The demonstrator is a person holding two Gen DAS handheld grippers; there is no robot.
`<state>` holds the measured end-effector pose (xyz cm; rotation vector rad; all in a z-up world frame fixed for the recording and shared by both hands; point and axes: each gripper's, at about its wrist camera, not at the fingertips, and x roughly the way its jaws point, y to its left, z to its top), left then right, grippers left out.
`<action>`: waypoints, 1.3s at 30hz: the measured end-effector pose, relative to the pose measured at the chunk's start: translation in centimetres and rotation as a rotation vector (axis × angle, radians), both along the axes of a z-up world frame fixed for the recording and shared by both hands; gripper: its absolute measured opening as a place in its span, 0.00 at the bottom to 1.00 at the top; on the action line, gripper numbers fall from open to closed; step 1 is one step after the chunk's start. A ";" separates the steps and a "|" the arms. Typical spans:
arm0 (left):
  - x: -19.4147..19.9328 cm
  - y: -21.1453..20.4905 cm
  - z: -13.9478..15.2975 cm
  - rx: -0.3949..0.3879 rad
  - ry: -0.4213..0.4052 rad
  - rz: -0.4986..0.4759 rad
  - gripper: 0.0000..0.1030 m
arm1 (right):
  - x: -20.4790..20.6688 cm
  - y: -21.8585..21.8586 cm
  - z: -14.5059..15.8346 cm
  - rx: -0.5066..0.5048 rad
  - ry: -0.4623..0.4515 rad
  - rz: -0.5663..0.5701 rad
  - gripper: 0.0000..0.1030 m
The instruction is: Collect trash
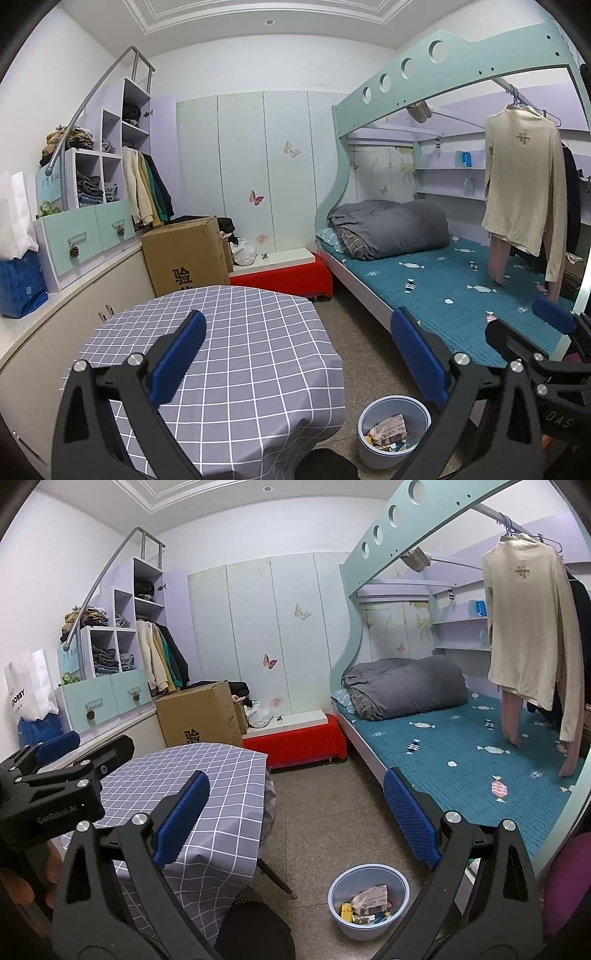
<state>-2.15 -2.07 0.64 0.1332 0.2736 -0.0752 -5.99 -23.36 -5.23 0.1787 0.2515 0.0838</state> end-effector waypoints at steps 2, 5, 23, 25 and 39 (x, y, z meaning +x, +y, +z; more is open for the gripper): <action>0.0 0.0 -0.1 0.000 0.000 0.000 0.95 | 0.1 -0.1 0.0 0.000 0.001 0.000 0.90; 0.0 -0.1 -0.2 0.000 0.008 -0.005 0.95 | 0.1 -0.2 -0.1 0.003 0.007 0.003 0.90; 0.2 -0.5 -0.4 0.007 0.016 -0.014 0.95 | 0.3 -0.1 0.1 0.004 0.005 0.001 0.91; 0.2 -0.4 -0.3 0.008 0.015 -0.014 0.95 | 0.3 -0.2 0.1 0.005 0.006 0.001 0.91; 0.3 -0.2 -0.3 0.009 0.022 -0.017 0.95 | 0.4 -0.6 -0.1 0.009 0.013 -0.001 0.91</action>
